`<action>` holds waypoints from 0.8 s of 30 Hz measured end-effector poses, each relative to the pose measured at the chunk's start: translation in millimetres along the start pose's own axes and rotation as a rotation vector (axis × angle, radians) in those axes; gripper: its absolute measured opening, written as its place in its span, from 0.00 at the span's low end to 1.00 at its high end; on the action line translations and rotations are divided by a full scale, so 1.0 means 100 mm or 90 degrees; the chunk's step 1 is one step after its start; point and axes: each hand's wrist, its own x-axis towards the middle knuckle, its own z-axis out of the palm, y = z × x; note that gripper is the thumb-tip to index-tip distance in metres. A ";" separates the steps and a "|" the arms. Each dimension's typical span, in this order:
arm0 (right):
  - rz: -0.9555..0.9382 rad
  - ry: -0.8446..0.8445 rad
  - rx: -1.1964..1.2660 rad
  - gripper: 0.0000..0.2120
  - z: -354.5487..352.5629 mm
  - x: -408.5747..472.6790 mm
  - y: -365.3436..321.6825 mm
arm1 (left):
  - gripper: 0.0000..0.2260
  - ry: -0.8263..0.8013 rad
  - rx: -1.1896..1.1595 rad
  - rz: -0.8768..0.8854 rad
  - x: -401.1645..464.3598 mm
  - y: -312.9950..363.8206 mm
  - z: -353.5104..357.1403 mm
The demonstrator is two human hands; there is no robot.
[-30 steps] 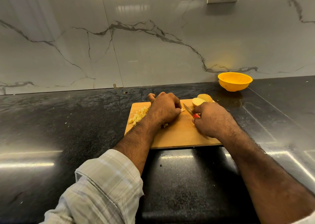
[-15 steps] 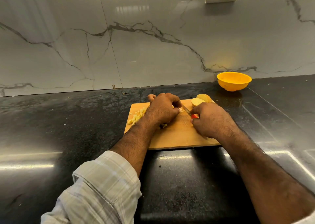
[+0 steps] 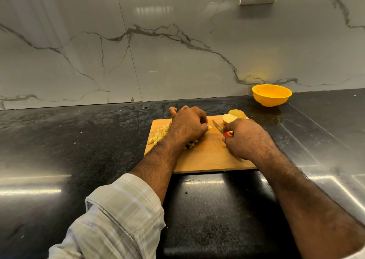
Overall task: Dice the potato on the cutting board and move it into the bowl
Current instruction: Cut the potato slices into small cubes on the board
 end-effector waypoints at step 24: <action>-0.072 -0.003 -0.129 0.21 0.04 -0.09 -0.19 | 0.03 -0.089 -0.008 -0.009 0.00 0.03 -0.07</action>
